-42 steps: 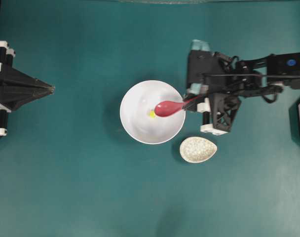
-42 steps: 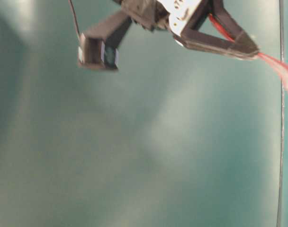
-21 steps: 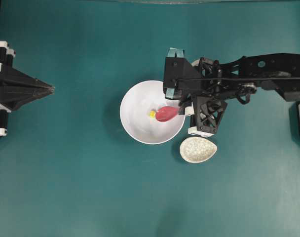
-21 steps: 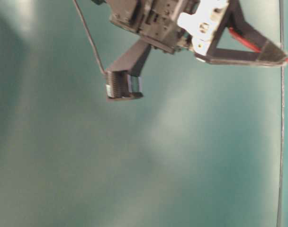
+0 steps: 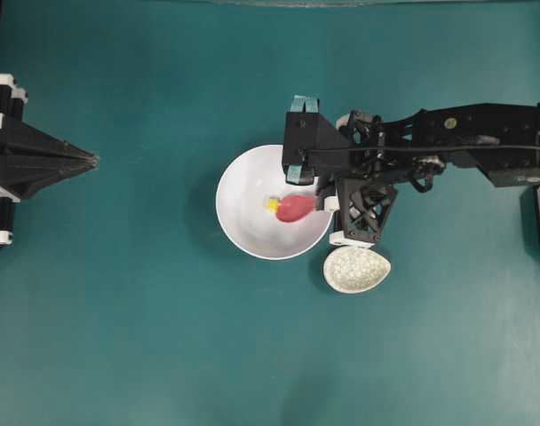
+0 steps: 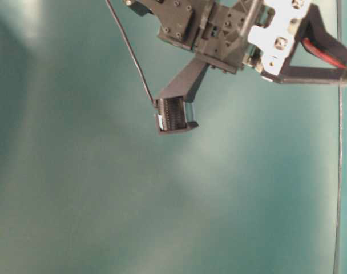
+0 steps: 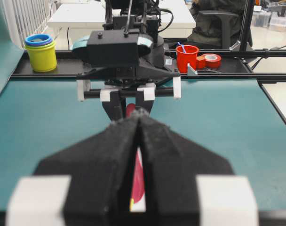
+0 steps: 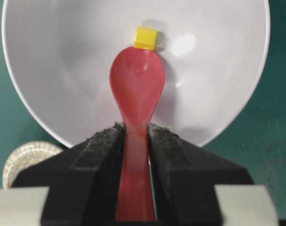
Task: Scoop the yellow hexagonal prism block from the bowl with a spoon using the right arm.
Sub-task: 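Lower the spoon into the bowl and push it under the yellow block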
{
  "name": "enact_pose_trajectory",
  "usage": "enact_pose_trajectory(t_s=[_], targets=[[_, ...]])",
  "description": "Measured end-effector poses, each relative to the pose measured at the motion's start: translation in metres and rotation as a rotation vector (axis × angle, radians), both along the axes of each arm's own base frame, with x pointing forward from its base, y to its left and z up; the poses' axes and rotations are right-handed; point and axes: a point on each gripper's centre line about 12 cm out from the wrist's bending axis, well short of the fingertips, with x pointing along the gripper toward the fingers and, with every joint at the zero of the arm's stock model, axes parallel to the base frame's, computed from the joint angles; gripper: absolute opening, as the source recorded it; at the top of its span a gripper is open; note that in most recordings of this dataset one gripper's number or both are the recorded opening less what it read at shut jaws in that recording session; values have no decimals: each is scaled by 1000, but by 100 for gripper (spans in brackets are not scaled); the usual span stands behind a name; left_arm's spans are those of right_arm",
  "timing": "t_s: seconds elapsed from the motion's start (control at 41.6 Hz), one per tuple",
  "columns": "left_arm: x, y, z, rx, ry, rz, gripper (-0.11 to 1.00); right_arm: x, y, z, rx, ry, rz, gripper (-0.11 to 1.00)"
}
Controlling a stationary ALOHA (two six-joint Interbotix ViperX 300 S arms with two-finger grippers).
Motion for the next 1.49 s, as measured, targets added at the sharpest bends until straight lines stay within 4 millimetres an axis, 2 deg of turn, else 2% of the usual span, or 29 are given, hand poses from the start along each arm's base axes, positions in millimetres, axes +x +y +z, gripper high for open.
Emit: enact_pose_trajectory(t_s=[0.361, 0.722, 1.491], targets=[[0, 0, 0, 0, 0, 0, 0, 11, -2, -2, -11, -80, -9, 22], [0, 0, 0, 0, 0, 0, 0, 20, -4, 5, -25, -173, -15, 22], [0, 0, 0, -1, 0, 0, 0, 29, -6, 12, -40, -272, -23, 22]])
